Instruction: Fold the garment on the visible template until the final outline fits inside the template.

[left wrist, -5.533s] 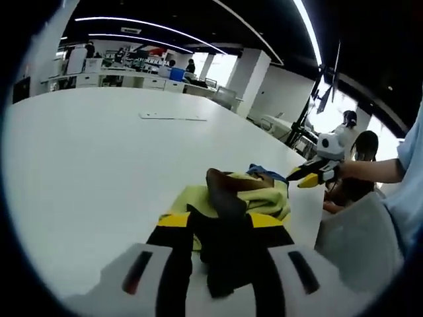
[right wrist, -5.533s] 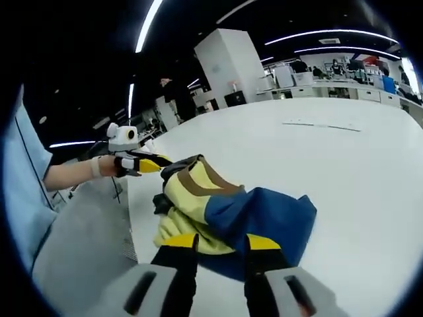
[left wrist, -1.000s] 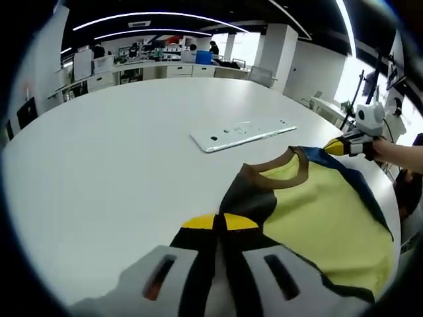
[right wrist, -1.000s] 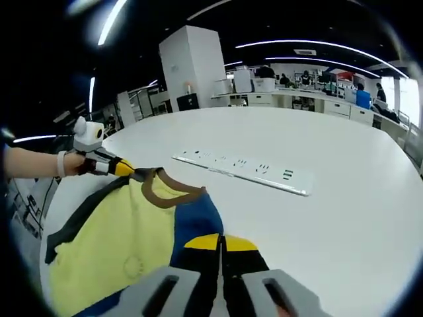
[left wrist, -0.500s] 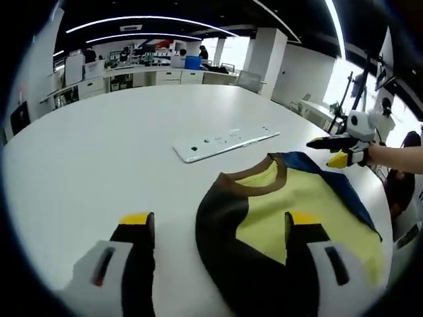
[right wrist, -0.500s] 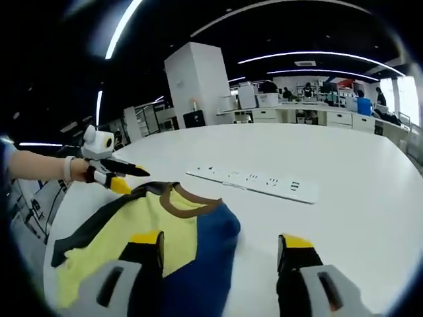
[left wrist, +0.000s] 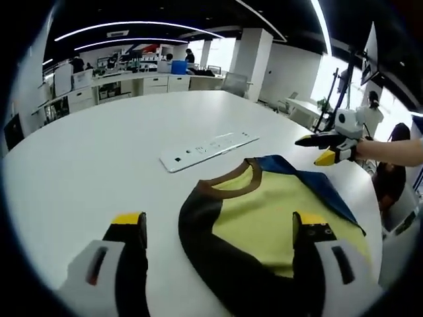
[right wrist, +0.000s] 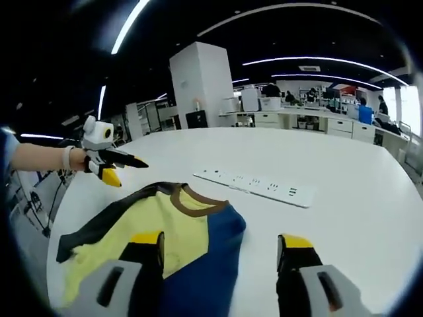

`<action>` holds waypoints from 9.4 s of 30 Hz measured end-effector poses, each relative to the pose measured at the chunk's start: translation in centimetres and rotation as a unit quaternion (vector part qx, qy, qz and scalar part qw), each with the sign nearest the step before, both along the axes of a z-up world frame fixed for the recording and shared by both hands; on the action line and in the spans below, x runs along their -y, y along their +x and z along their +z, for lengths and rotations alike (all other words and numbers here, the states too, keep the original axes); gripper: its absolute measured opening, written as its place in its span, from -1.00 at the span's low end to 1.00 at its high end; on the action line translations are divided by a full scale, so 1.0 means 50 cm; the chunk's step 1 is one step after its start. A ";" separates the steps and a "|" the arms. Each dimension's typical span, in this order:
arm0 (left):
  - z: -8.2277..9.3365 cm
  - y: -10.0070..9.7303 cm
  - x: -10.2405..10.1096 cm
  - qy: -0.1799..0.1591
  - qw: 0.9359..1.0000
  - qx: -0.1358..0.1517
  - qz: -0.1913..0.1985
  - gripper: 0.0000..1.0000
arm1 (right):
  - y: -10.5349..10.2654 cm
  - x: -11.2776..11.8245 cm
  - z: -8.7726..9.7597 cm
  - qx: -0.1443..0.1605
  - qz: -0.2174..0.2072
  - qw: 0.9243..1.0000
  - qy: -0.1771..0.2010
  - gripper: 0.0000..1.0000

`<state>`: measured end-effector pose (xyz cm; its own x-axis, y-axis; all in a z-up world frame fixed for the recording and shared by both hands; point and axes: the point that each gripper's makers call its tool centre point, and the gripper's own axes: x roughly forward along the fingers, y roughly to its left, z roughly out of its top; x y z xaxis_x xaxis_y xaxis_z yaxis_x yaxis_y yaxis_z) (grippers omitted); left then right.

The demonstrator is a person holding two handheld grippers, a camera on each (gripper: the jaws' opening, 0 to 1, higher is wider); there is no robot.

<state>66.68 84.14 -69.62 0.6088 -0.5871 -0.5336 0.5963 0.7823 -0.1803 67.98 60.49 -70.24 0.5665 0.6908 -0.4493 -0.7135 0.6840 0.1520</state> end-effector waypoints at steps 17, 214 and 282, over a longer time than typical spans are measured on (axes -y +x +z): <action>0.052 -0.190 -0.005 -0.007 1.000 0.012 -0.028 0.67 | -0.165 0.054 0.018 -0.011 -0.016 1.000 0.000 0.33; -0.030 -0.440 -0.084 -0.098 0.988 -0.039 0.114 0.35 | -0.066 0.597 -0.120 -0.206 -0.173 0.923 -0.277 -1.00; -0.037 -0.530 -0.095 -0.091 0.991 -0.053 0.084 0.41 | -0.321 0.402 0.081 -0.083 -0.137 0.987 -0.025 1.00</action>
